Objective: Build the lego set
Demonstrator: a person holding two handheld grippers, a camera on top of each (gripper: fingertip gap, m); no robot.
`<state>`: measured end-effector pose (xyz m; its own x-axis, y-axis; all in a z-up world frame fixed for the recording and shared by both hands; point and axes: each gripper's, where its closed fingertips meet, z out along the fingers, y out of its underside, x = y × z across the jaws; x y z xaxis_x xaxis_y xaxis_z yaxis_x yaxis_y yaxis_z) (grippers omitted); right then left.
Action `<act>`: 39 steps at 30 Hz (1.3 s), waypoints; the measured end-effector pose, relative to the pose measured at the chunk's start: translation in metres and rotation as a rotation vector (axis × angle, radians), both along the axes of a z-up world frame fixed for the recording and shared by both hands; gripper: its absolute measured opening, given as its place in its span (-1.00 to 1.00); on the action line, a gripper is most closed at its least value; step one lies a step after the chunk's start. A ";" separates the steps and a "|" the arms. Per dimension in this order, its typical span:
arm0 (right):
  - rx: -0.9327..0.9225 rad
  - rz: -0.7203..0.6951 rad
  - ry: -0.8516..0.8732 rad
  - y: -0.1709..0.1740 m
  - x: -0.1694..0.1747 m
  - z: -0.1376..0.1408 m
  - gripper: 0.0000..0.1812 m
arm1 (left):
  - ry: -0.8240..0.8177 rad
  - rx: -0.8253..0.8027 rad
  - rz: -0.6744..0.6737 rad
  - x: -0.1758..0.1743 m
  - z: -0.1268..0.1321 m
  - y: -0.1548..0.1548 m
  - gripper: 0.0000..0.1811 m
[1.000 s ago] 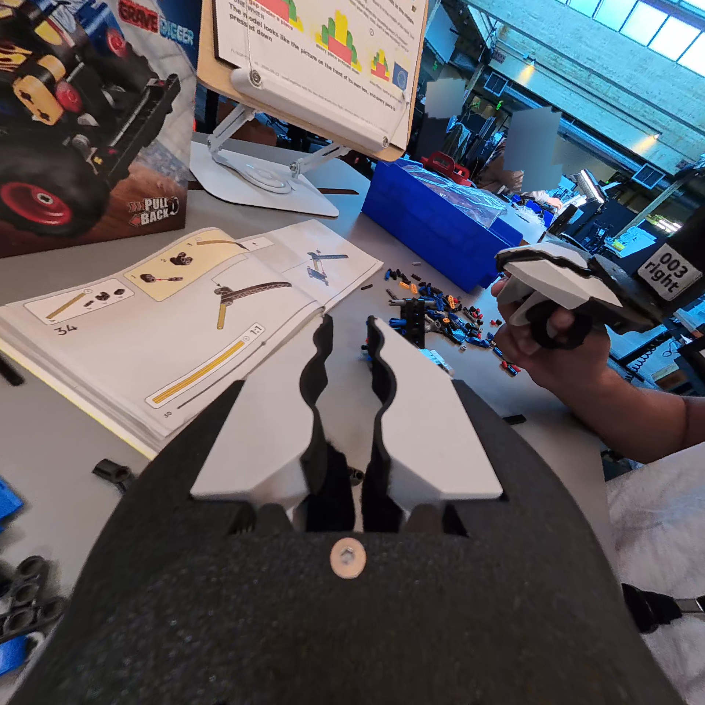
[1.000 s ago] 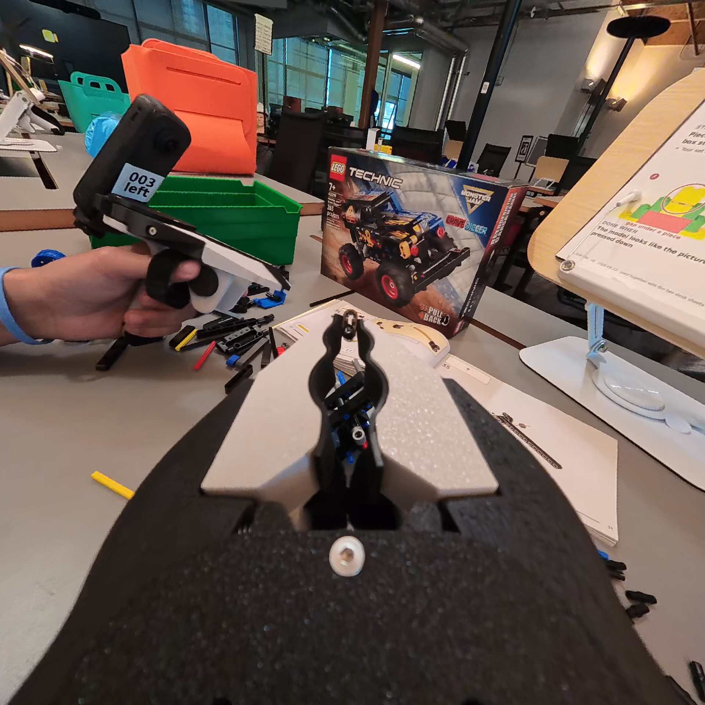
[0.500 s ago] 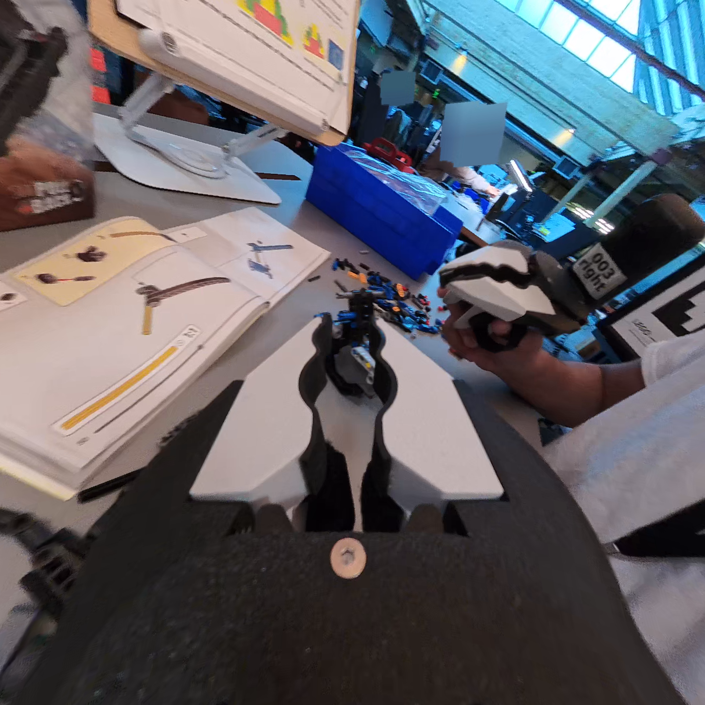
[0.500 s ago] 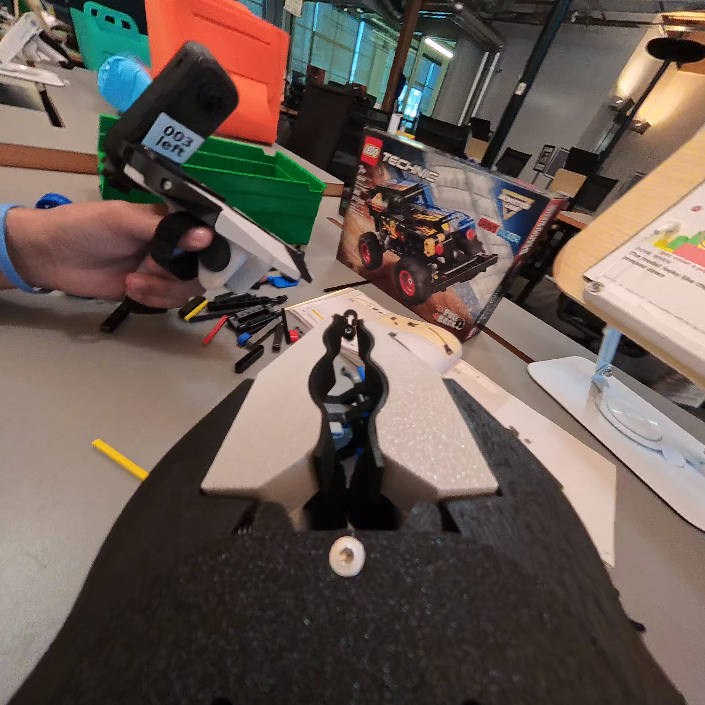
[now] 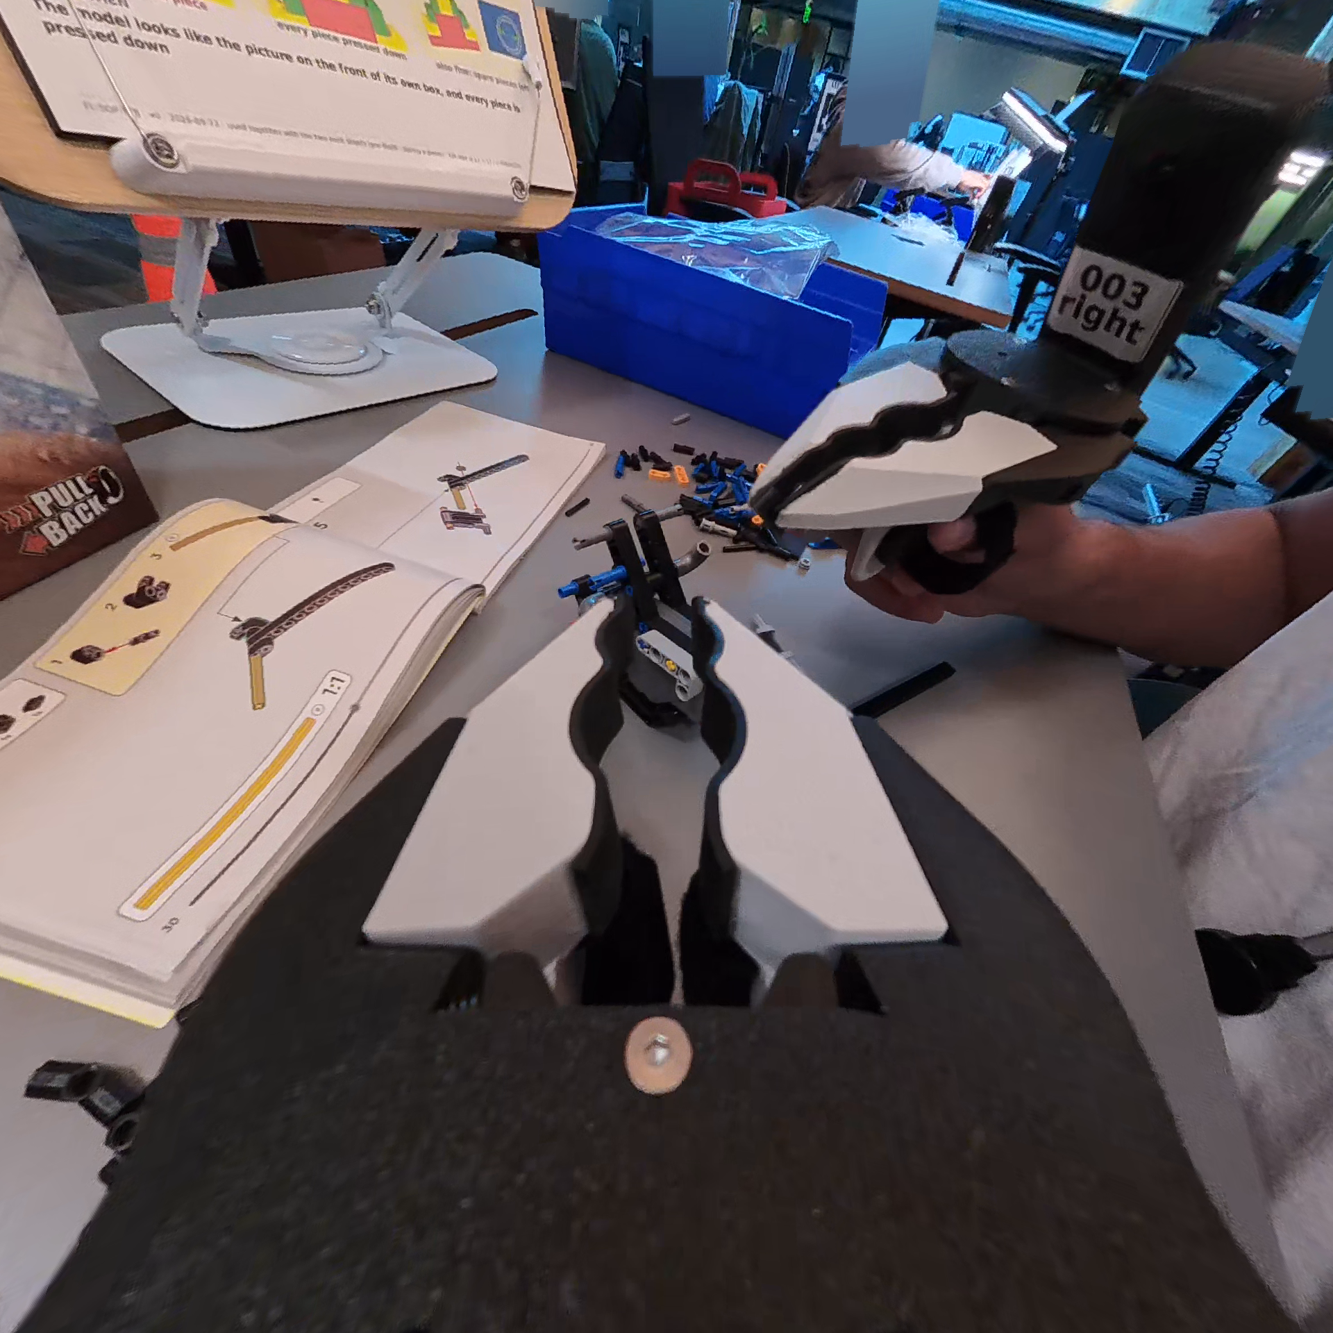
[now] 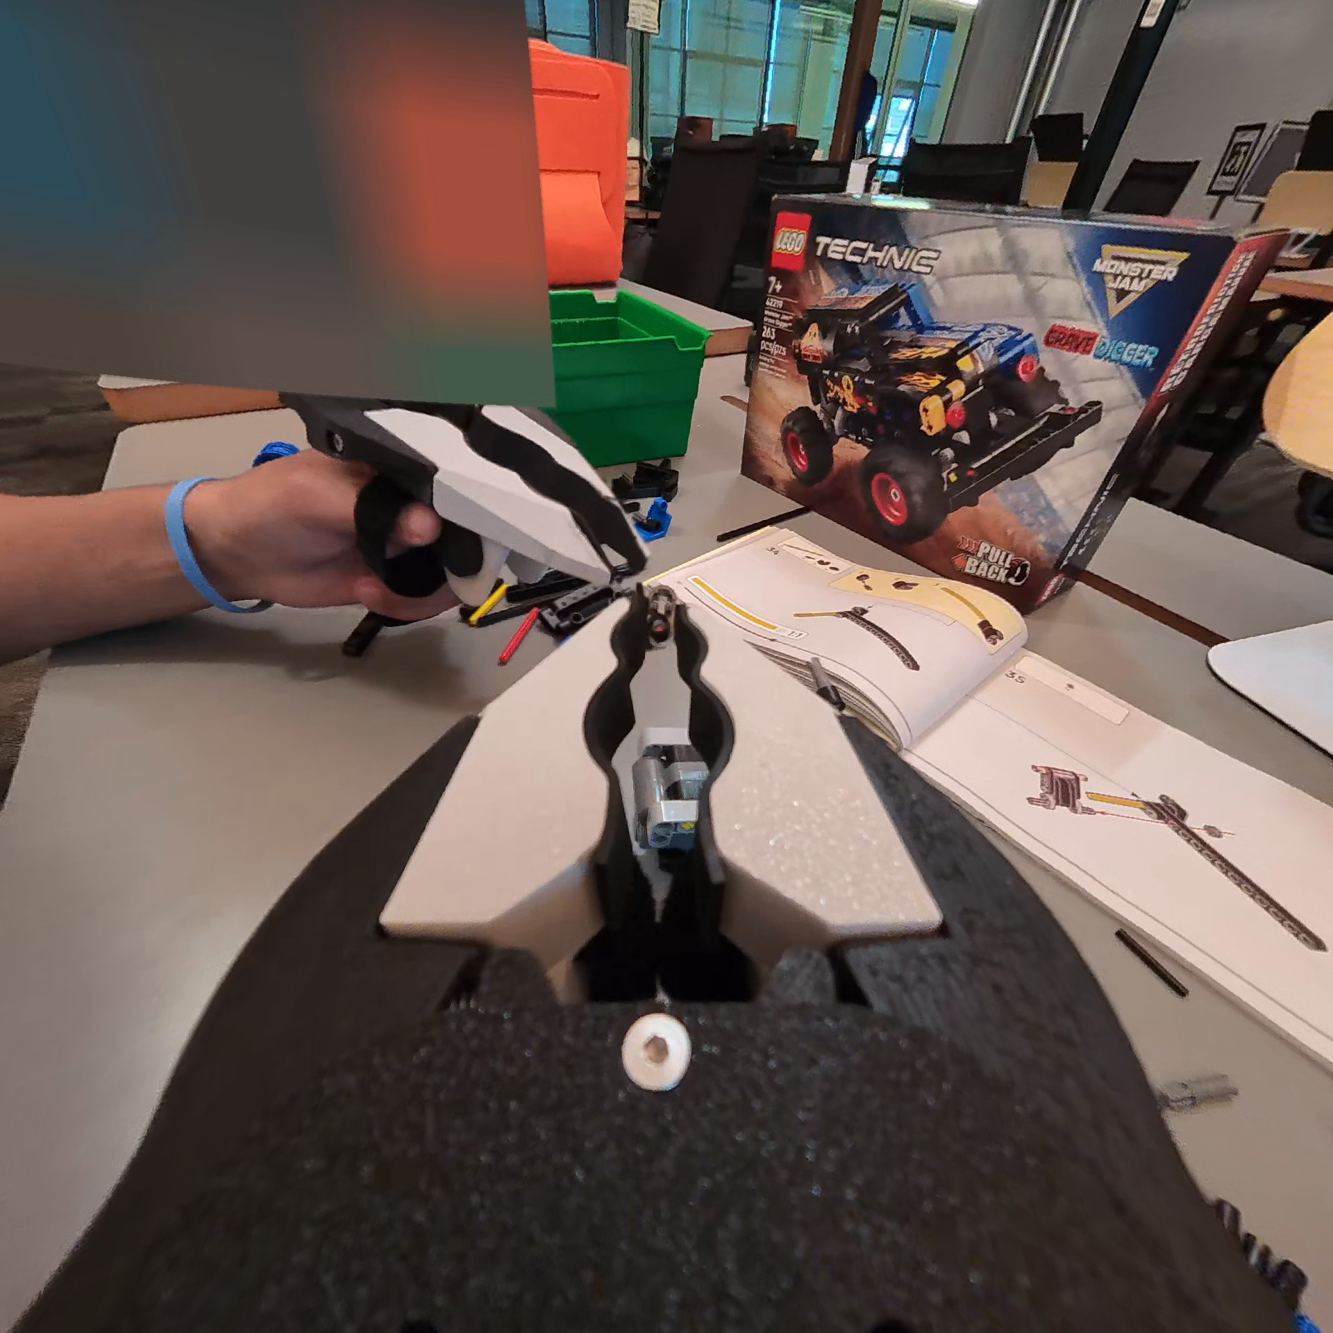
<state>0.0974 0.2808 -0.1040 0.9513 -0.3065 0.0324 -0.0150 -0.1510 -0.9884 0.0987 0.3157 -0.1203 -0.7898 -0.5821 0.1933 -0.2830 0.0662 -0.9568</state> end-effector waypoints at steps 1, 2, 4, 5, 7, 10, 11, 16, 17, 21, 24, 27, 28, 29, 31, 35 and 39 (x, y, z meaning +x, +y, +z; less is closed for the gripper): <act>0.002 0.001 0.010 0.000 0.000 0.000 -0.93 | -0.014 0.017 0.002 0.000 -0.001 -0.001 -0.85; 0.003 0.001 0.016 0.000 0.001 0.000 -0.93 | -0.035 0.043 0.005 -0.001 -0.002 -0.002 -0.85; 0.009 0.003 0.018 0.000 0.000 0.001 -0.93 | -0.091 0.119 0.008 -0.003 -0.006 -0.006 -0.84; 0.006 0.004 0.019 0.000 0.000 0.000 -0.93 | -0.119 0.153 0.005 -0.005 -0.007 -0.009 -0.83; 0.000 0.003 0.012 0.000 0.000 0.000 -0.93 | -0.163 0.187 0.003 -0.007 -0.008 -0.014 -0.82; 0.004 0.010 0.025 0.002 -0.002 0.000 -0.93 | -0.229 0.280 0.046 -0.004 -0.013 -0.013 -0.70; 0.014 0.016 0.045 0.003 -0.003 0.001 -0.93 | -0.279 0.347 0.078 -0.001 -0.015 -0.011 -0.68; 0.103 0.082 0.227 0.011 -0.014 0.007 -0.93 | -0.572 0.601 0.182 -0.001 -0.013 -0.018 -0.67; 0.118 0.094 0.263 0.013 -0.015 0.007 -0.93 | -0.583 0.601 0.188 -0.002 -0.012 -0.021 -0.66; 0.157 0.137 0.403 0.016 -0.017 0.003 -0.93 | -0.623 0.562 0.193 -0.008 -0.002 -0.030 -0.65; 0.158 0.145 0.448 0.016 -0.016 -0.001 -0.93 | -0.656 0.562 0.203 -0.010 0.002 -0.032 -0.65; 0.150 0.155 0.444 0.018 -0.018 -0.002 -0.93 | -0.672 0.576 0.205 -0.011 0.003 -0.034 -0.70; 0.142 0.156 0.439 0.019 -0.019 -0.004 -0.93 | -0.674 0.580 0.210 -0.011 0.003 -0.033 -0.74; 0.132 0.155 0.431 0.019 -0.019 -0.005 -0.93 | -0.673 0.588 0.221 -0.010 0.004 -0.031 -0.82; 0.125 0.157 0.413 0.020 -0.020 -0.006 -0.93 | -0.668 0.588 0.213 -0.010 0.004 -0.029 -0.85; 0.109 0.150 0.384 0.021 -0.020 -0.007 -0.93 | -0.695 0.610 0.230 -0.010 0.004 -0.027 -0.84; 0.078 0.131 0.365 0.021 -0.018 -0.013 -0.93 | -0.674 0.623 0.216 -0.010 0.001 -0.030 -0.84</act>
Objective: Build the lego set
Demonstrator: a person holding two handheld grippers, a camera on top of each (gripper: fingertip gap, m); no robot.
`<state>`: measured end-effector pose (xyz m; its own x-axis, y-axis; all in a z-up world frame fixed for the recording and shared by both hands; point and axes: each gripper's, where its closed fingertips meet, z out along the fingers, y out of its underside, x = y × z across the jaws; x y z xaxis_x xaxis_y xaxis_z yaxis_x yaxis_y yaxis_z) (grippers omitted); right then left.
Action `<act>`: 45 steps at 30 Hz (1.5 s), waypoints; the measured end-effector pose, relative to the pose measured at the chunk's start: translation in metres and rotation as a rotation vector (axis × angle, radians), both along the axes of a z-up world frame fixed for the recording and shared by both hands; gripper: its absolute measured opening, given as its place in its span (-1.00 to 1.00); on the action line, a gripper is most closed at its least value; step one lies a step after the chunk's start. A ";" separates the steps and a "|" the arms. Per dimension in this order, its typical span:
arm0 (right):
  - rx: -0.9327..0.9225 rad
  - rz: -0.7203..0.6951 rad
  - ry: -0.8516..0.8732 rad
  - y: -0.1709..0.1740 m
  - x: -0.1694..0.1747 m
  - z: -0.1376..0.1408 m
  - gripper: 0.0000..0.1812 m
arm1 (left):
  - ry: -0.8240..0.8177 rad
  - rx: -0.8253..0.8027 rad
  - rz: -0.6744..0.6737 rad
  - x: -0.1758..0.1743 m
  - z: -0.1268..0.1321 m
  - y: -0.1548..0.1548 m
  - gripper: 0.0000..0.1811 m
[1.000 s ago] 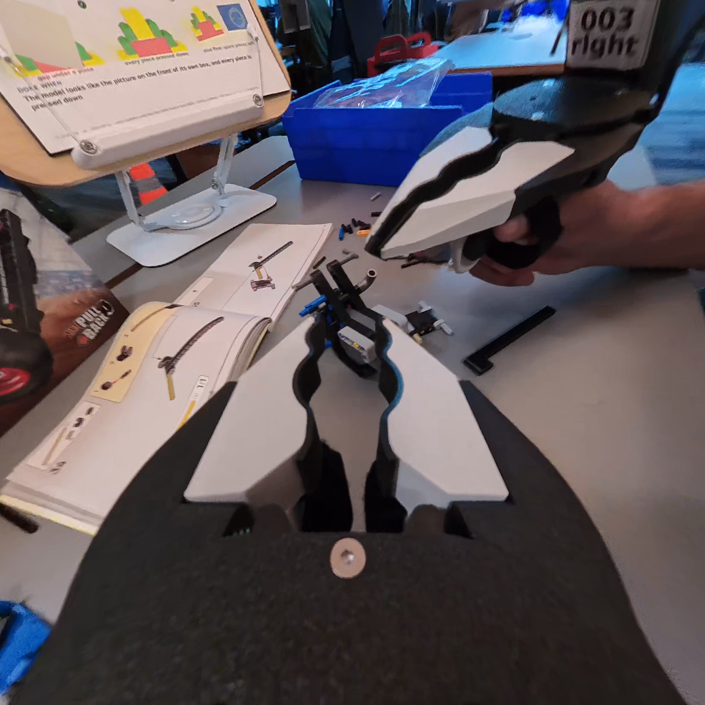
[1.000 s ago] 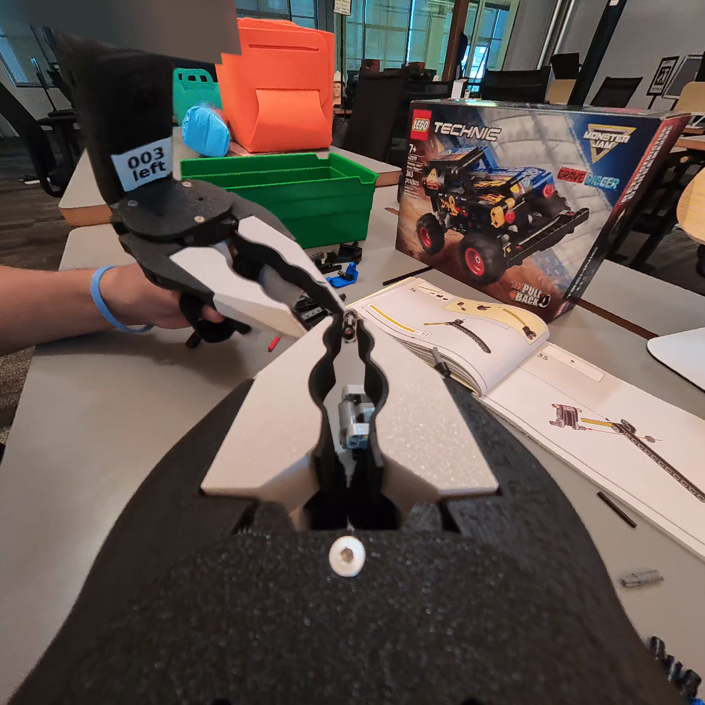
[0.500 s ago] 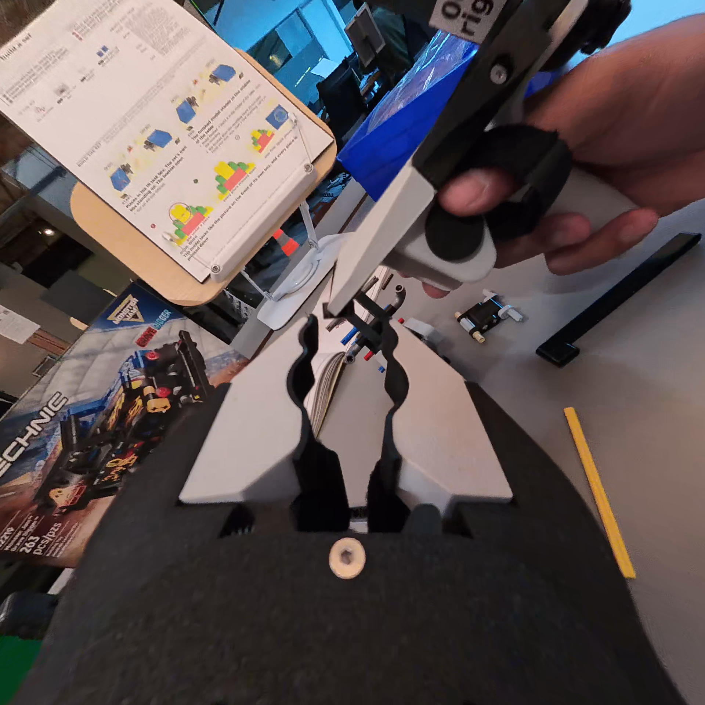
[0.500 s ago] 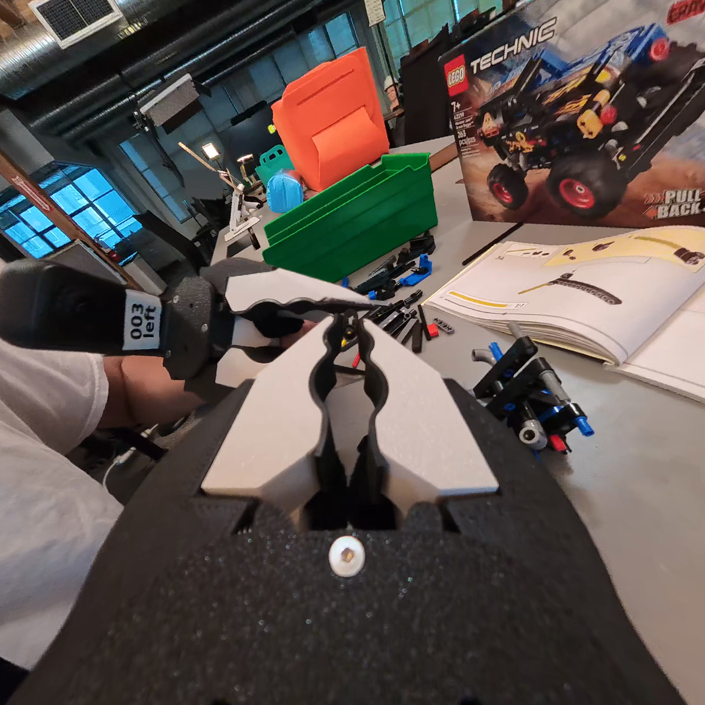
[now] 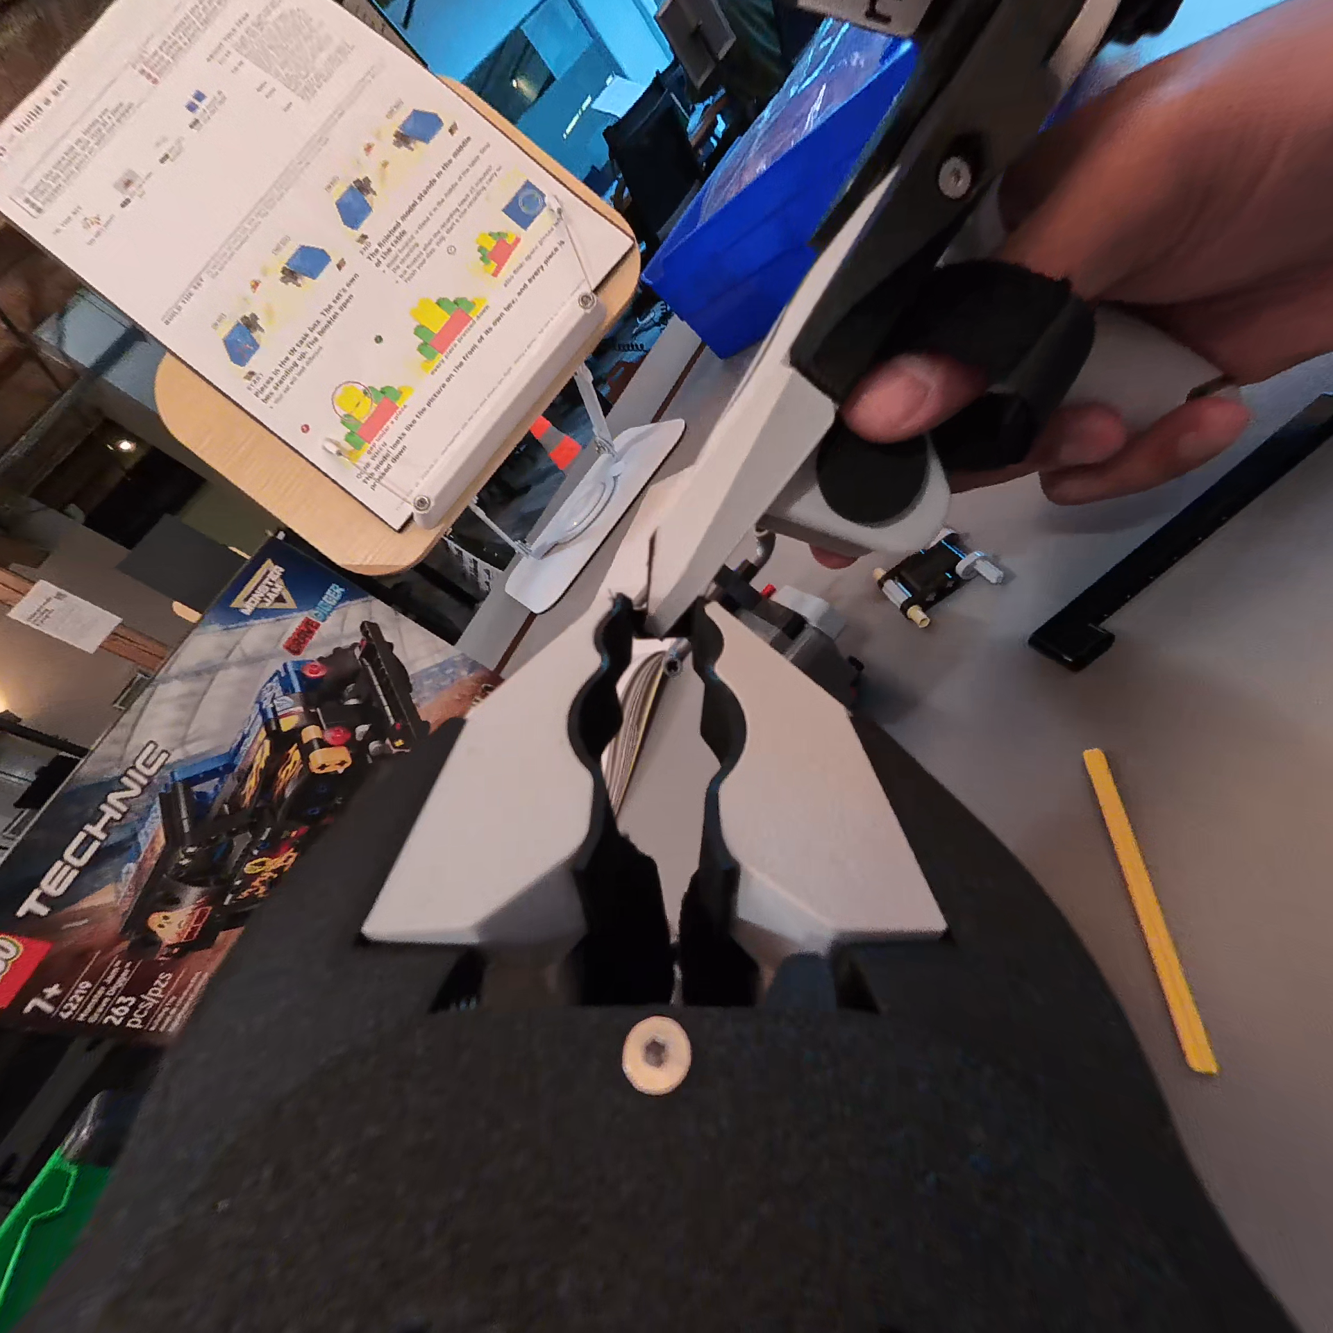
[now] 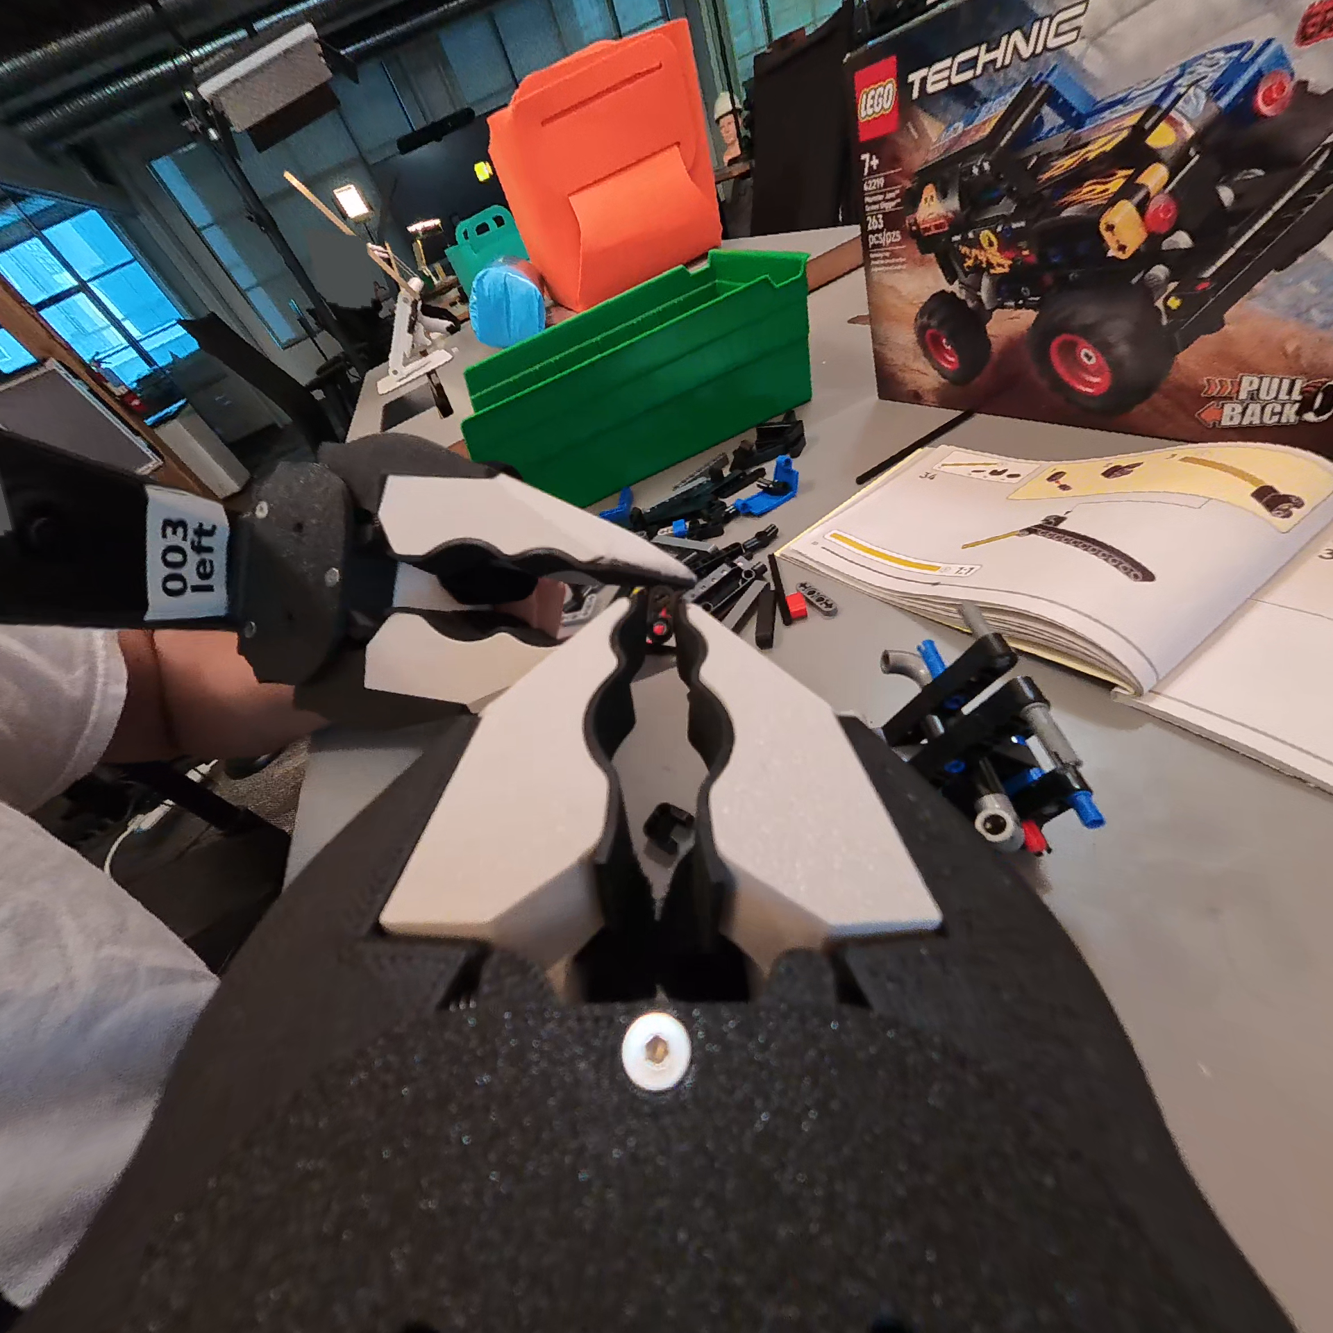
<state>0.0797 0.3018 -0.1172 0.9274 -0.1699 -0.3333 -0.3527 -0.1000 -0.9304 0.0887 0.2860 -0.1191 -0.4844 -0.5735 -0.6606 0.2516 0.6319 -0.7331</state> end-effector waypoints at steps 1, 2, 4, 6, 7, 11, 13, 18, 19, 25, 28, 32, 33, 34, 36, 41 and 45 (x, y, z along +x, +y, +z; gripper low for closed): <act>-0.002 0.001 0.003 0.000 0.000 -0.001 -0.93 | 0.011 0.001 0.002 0.001 -0.001 0.000 -0.84; 0.002 0.004 0.010 0.000 0.001 0.000 -0.93 | 0.014 -0.004 0.002 0.001 -0.001 0.000 -0.84; 0.005 0.006 0.020 0.000 0.001 0.000 -0.93 | 0.012 -0.007 0.004 0.001 -0.001 0.000 -0.84; 0.007 0.006 0.013 0.000 0.001 0.000 -0.93 | 0.007 -0.006 0.006 0.001 -0.001 0.001 -0.84; 0.004 0.007 0.011 0.000 0.000 0.000 -0.93 | 0.007 -0.003 0.004 0.001 -0.001 0.001 -0.84; 0.003 0.007 0.005 0.000 0.001 0.000 -0.93 | 0.006 -0.002 0.008 0.001 -0.001 0.002 -0.82; 0.005 0.006 0.004 -0.001 0.001 0.000 -0.93 | 0.004 -0.003 0.012 0.002 -0.001 0.003 -0.81; 0.002 0.005 -0.002 -0.001 0.001 0.000 -0.93 | 0.012 0.005 0.011 0.002 -0.003 0.003 -0.84; 0.002 0.006 0.000 -0.001 0.001 0.000 -0.93 | 0.012 0.006 0.009 0.002 -0.003 0.003 -0.84; 0.000 0.010 -0.009 -0.001 0.001 0.000 -0.93 | 0.010 0.007 0.016 0.002 -0.002 0.005 -0.84; 0.003 0.011 -0.020 -0.001 0.000 0.001 -0.90 | 0.012 0.001 0.021 0.003 -0.001 0.006 -0.84; -0.005 0.009 -0.036 -0.002 0.000 0.001 -0.89 | 0.021 -0.001 0.025 0.004 -0.002 0.008 -0.84; -0.006 0.008 -0.036 -0.002 0.001 0.000 -0.89 | 0.022 0.000 0.026 0.005 -0.002 0.008 -0.84; -0.007 0.009 -0.036 -0.002 0.001 0.000 -0.89 | 0.022 0.000 0.027 0.005 -0.002 0.008 -0.84; -0.008 0.007 -0.035 -0.002 0.001 0.000 -0.90 | 0.020 0.001 0.026 0.004 -0.002 0.008 -0.84; -0.010 0.004 -0.045 -0.003 0.001 0.000 -0.93 | 0.017 0.001 0.023 0.004 -0.002 0.007 -0.84; -0.009 0.007 -0.041 -0.003 0.001 0.000 -0.93 | 0.018 0.000 0.022 0.004 -0.002 0.008 -0.84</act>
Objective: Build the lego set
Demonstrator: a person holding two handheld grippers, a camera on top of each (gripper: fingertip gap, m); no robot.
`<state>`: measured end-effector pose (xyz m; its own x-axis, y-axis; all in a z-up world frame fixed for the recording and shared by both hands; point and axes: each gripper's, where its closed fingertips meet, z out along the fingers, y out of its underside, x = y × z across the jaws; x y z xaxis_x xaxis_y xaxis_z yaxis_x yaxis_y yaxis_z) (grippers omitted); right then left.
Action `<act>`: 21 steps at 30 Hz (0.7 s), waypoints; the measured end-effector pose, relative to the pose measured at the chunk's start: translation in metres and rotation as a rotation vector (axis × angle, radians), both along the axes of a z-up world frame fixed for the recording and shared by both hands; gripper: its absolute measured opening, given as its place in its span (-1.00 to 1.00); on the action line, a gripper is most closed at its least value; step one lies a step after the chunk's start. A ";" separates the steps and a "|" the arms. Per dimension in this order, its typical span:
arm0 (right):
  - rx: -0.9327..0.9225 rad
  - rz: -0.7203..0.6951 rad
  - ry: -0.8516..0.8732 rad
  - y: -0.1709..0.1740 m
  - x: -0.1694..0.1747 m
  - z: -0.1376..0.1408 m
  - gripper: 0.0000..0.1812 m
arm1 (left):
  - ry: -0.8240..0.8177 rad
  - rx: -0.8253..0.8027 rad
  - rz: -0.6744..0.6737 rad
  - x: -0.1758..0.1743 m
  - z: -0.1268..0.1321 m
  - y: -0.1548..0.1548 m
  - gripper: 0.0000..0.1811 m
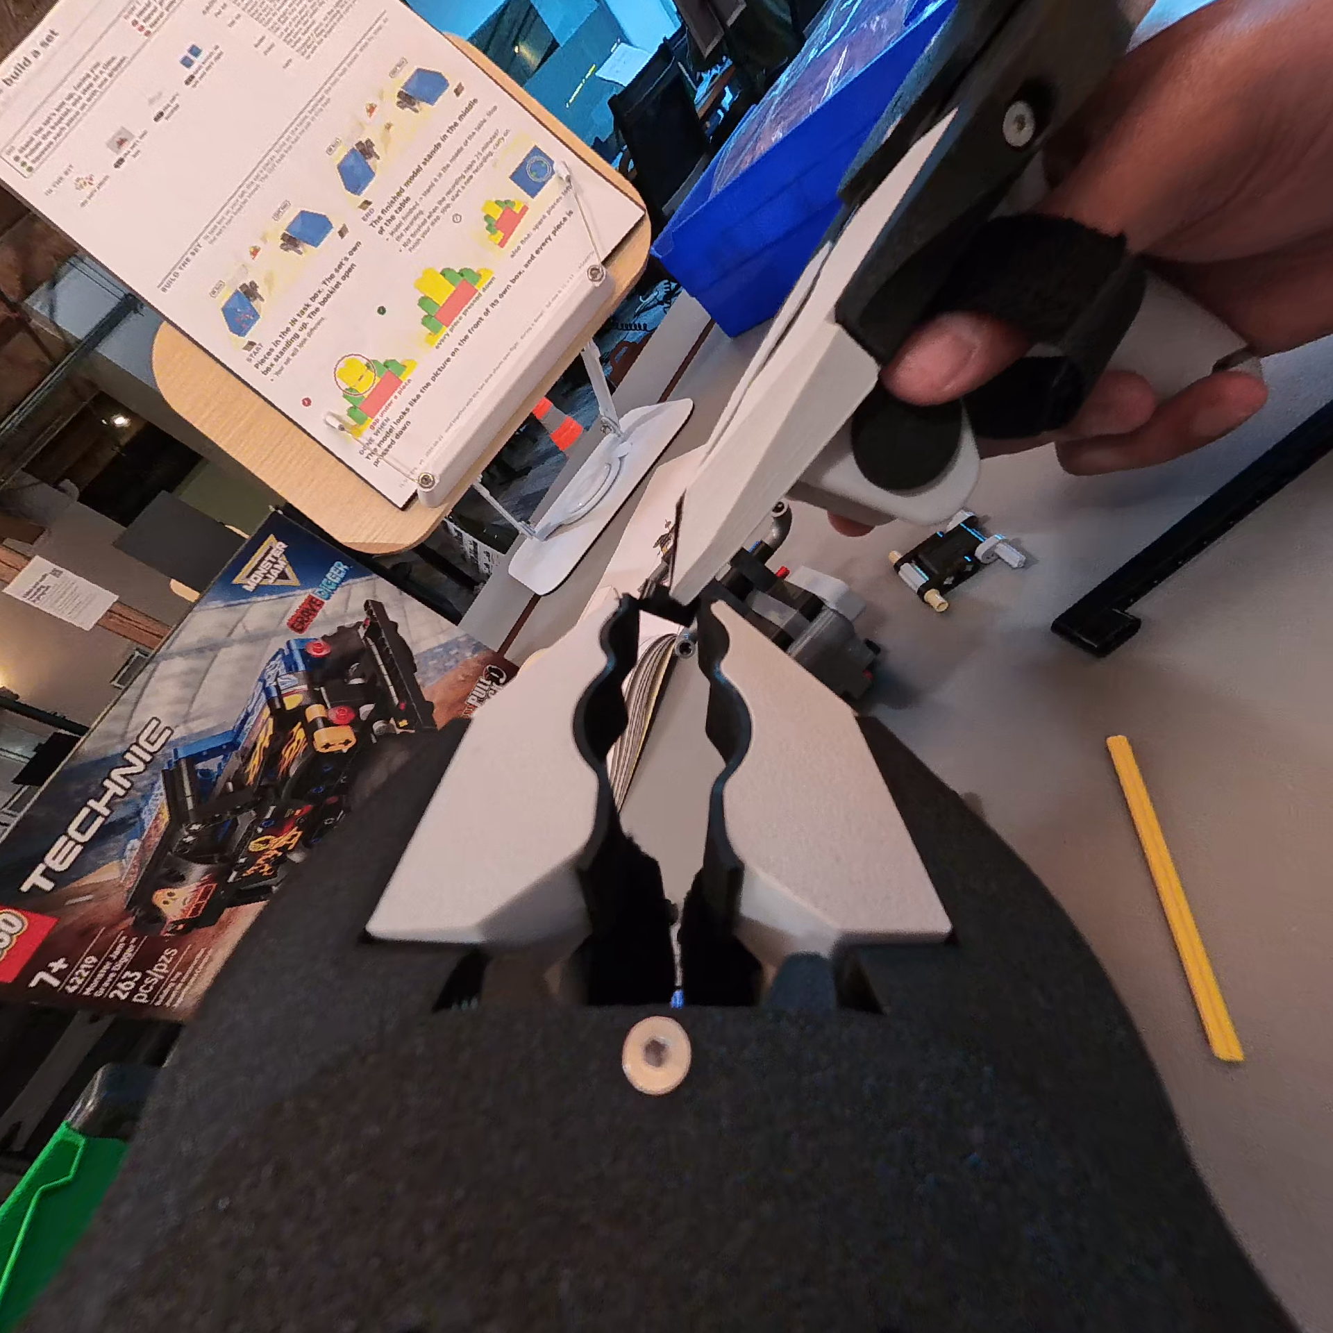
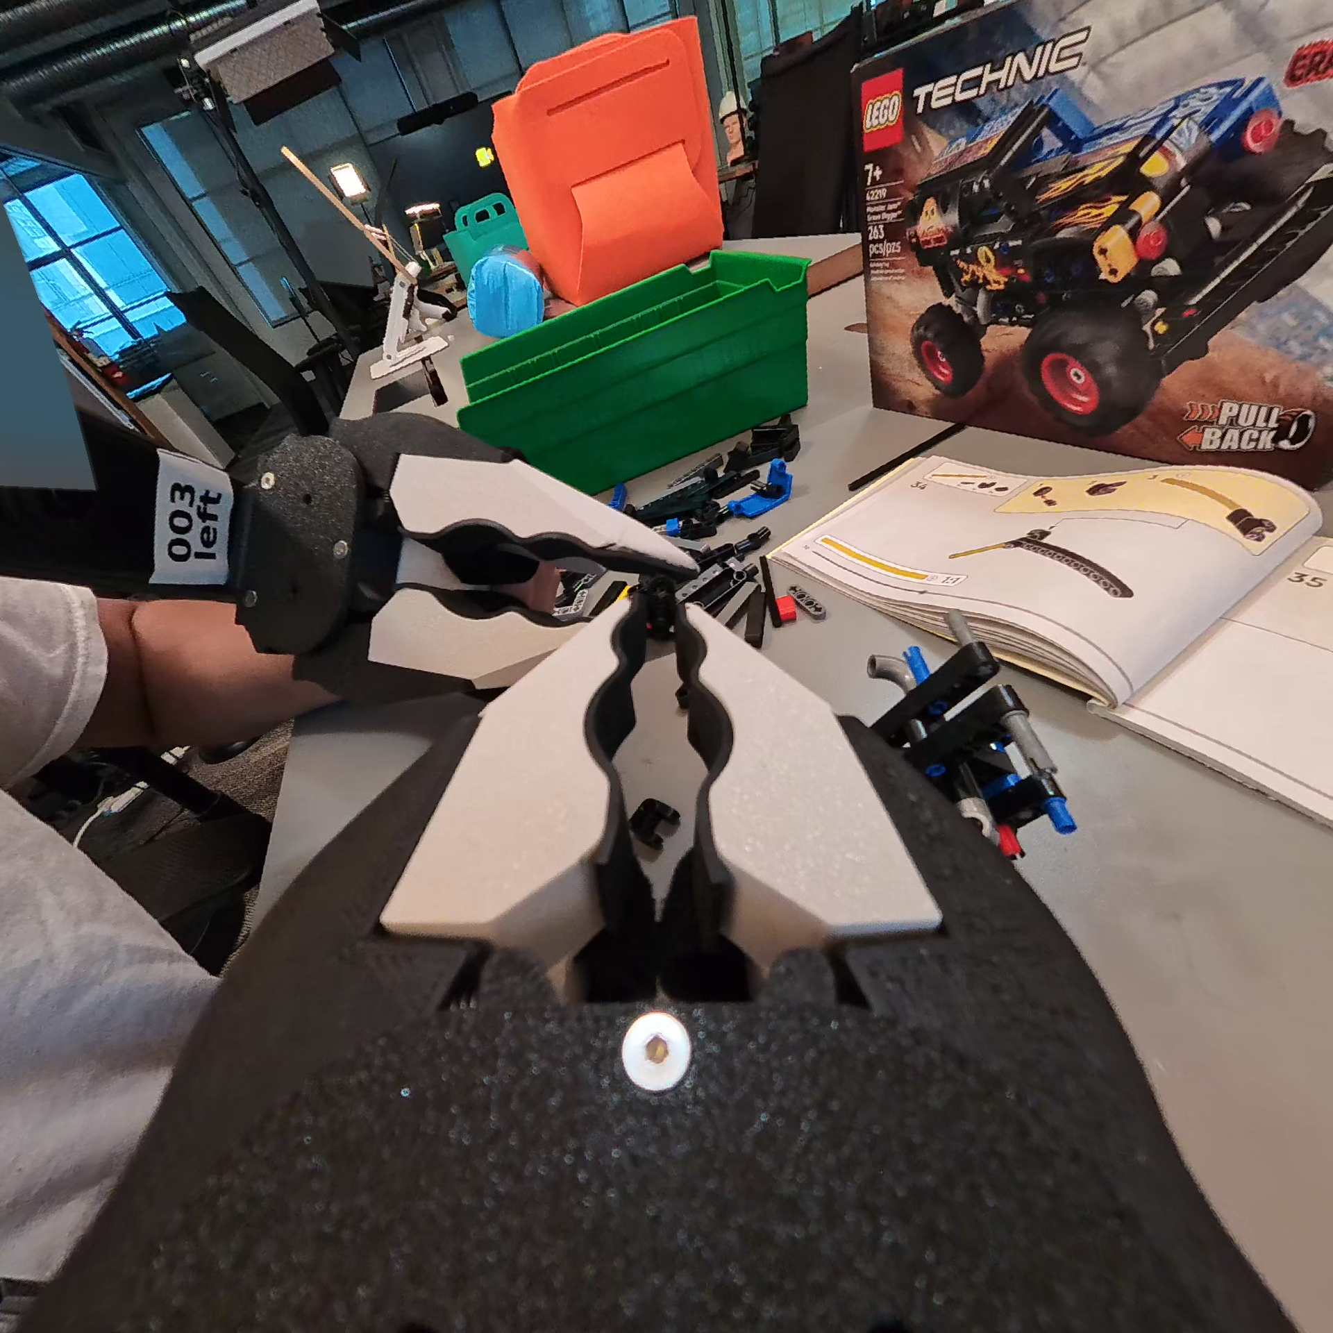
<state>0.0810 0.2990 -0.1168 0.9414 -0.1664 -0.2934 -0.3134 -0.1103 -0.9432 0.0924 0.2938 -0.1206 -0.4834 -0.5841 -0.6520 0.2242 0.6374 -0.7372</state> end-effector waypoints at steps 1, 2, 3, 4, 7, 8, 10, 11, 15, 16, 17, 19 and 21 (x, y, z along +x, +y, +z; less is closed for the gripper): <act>0.001 0.001 0.002 0.000 0.000 0.000 -0.93 | -0.002 0.001 0.000 0.000 0.000 0.000 -0.84; 0.001 0.001 0.003 0.000 0.000 0.000 -0.93 | -0.003 0.002 0.000 0.000 0.000 0.000 -0.84; 0.000 0.001 0.001 0.000 0.000 0.000 -0.93 | -0.004 0.003 0.001 0.000 0.000 0.000 -0.84; 0.000 0.000 -0.002 0.000 0.000 0.000 -0.93 | -0.006 0.003 0.000 0.000 0.000 0.000 -0.84; -0.002 -0.001 -0.017 0.000 0.000 0.001 -0.93 | -0.006 0.002 -0.002 -0.001 0.000 0.000 -0.84; -0.002 -0.002 -0.022 0.000 0.000 0.001 -0.94 | -0.006 0.002 -0.004 -0.001 0.000 -0.001 -0.84; -0.002 -0.001 -0.033 0.000 -0.001 0.001 -0.94 | -0.004 -0.001 -0.007 -0.002 0.000 -0.001 -0.84; -0.003 0.000 -0.037 0.000 -0.001 0.001 -0.94 | -0.004 -0.002 -0.009 -0.002 0.001 -0.001 -0.84; 0.002 0.004 -0.049 0.000 -0.002 0.003 -0.94 | -0.016 0.000 -0.012 -0.003 0.002 -0.001 -0.84; 0.002 0.005 -0.052 0.000 -0.002 0.003 -0.94 | -0.017 0.002 -0.012 -0.003 0.002 -0.001 -0.84; 0.000 0.006 -0.050 0.000 -0.002 0.002 -0.94 | -0.017 0.004 -0.013 -0.003 0.002 -0.001 -0.84; -0.006 0.008 -0.033 0.000 -0.002 0.001 -0.94 | -0.015 0.010 -0.015 -0.003 0.001 -0.001 -0.84; -0.005 0.009 -0.018 0.000 -0.002 0.001 -0.93 | -0.014 0.013 -0.014 -0.003 0.000 -0.001 -0.84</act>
